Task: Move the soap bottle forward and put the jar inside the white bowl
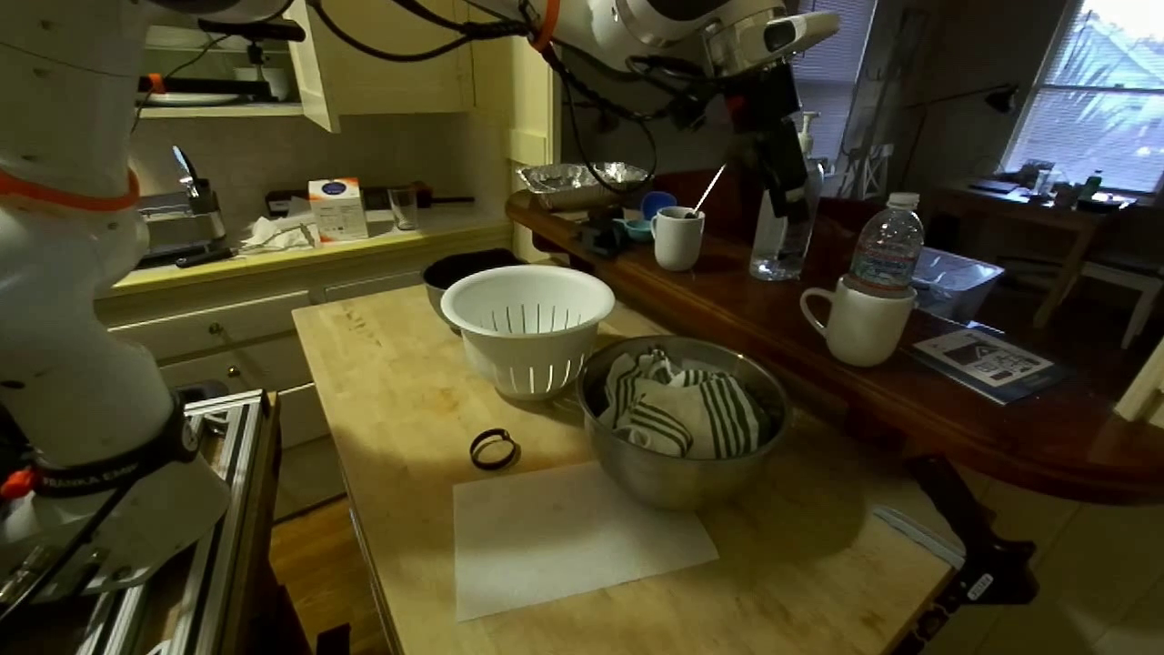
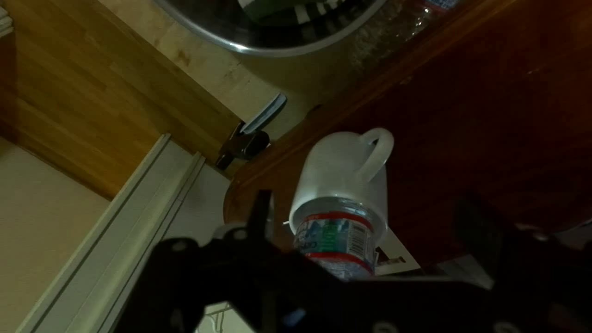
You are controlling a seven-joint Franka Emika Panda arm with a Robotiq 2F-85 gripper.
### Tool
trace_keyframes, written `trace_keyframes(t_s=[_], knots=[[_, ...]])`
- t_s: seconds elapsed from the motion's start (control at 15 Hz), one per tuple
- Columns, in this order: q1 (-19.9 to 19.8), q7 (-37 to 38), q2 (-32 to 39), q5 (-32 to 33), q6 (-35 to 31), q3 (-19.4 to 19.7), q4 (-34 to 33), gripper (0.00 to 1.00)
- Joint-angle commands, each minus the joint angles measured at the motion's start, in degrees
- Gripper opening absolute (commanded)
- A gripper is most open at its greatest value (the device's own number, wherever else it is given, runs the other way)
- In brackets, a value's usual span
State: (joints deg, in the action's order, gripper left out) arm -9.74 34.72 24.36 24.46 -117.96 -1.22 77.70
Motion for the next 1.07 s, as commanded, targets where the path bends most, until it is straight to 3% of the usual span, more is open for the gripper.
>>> trace_keyframes(t_s=[0.0, 0.2, 0.47, 0.67, 0.73, 1.0], knots=[[5.5, 2.31, 2.51, -1.0, 1.34, 6.39, -3.51, 1.0], [7.98, 6.77, 5.11, -2.65, 0.9, 8.64, -6.01, 1.0], [9.68, 16.56, 4.98, -4.31, -8.75, 10.93, -3.23, 1.0], [10.23, 24.26, 4.74, -4.03, -5.33, 13.88, -1.81, 1.0], [10.01, 19.72, 5.27, -3.94, -6.5, 12.66, -3.49, 1.0], [9.98, 19.75, 5.39, -3.88, -6.45, 13.05, -3.64, 1.0]])
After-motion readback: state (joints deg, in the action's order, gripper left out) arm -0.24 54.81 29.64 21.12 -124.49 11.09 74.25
